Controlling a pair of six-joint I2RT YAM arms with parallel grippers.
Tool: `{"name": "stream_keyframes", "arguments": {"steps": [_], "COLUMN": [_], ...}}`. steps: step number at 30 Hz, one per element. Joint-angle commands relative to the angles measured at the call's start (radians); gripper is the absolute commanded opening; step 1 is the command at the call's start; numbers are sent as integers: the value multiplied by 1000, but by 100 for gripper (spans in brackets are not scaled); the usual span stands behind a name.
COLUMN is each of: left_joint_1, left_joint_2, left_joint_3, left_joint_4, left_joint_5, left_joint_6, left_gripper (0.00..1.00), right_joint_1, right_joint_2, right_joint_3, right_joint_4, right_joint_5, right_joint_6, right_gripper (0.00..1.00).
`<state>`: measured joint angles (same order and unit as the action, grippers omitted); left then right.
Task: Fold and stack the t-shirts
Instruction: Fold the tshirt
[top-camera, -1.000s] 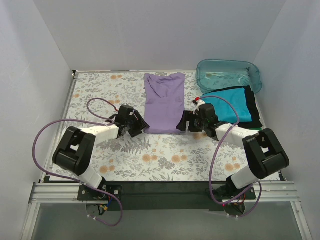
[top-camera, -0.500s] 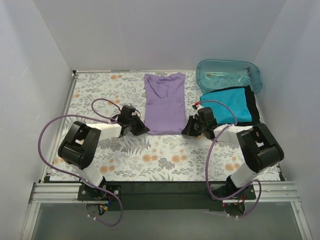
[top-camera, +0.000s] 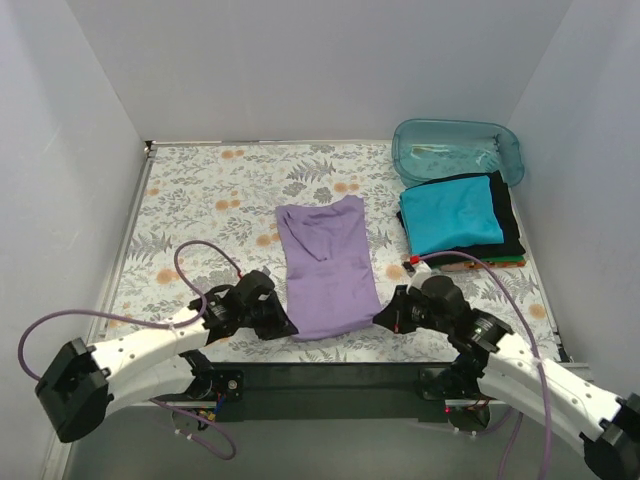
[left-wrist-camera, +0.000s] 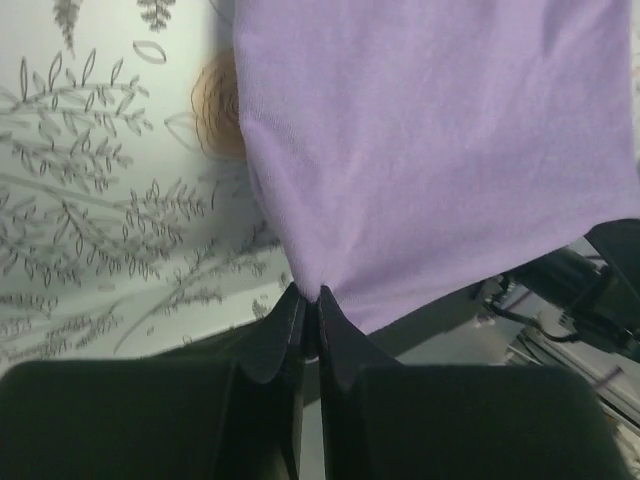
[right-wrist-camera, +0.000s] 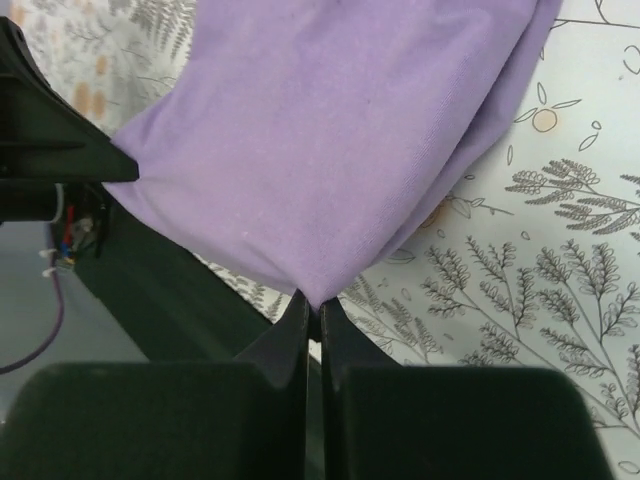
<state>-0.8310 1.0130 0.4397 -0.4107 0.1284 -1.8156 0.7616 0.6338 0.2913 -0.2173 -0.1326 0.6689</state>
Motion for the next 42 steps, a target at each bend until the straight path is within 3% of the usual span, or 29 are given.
{"name": "stream_keyframes", "arguments": {"steps": [1, 4, 8, 13, 15, 18, 24, 28, 42], "left_joint_1": [-13, -16, -16, -14, -8, 53, 265, 312, 464], "left_joint_2": [-144, -249, -268, -130, -70, 36, 168, 255, 562], "left_joint_3": [-9, 30, 97, 253, 312, 421, 502, 571, 804], "left_joint_4": [-169, -163, -136, -152, -209, -237, -146, -102, -99], "left_joint_5": [7, 36, 2, -116, -223, -259, -130, -58, -85], "left_joint_6": [-79, -54, -33, -33, -56, -51, 28, 76, 101], "left_gripper": [0, 0, 0, 0, 0, 0, 0, 0, 0], "right_joint_1": [24, 25, 25, 27, 25, 12, -96, -175, -341], "right_joint_2": [-129, -122, -20, 125, 158, 231, 430, 574, 987], "right_joint_3": [17, 92, 215, 371, 420, 485, 661, 762, 1078], "right_joint_4": [-195, -205, -202, -194, -165, -128, -33, 18, 82], "right_joint_5": [67, 47, 99, 218, 290, 356, 259, 200, -18], "right_joint_6": [83, 12, -77, -124, -138, -186, -305, -333, -400], "right_gripper": [1, 1, 1, 1, 1, 1, 1, 1, 1]}}
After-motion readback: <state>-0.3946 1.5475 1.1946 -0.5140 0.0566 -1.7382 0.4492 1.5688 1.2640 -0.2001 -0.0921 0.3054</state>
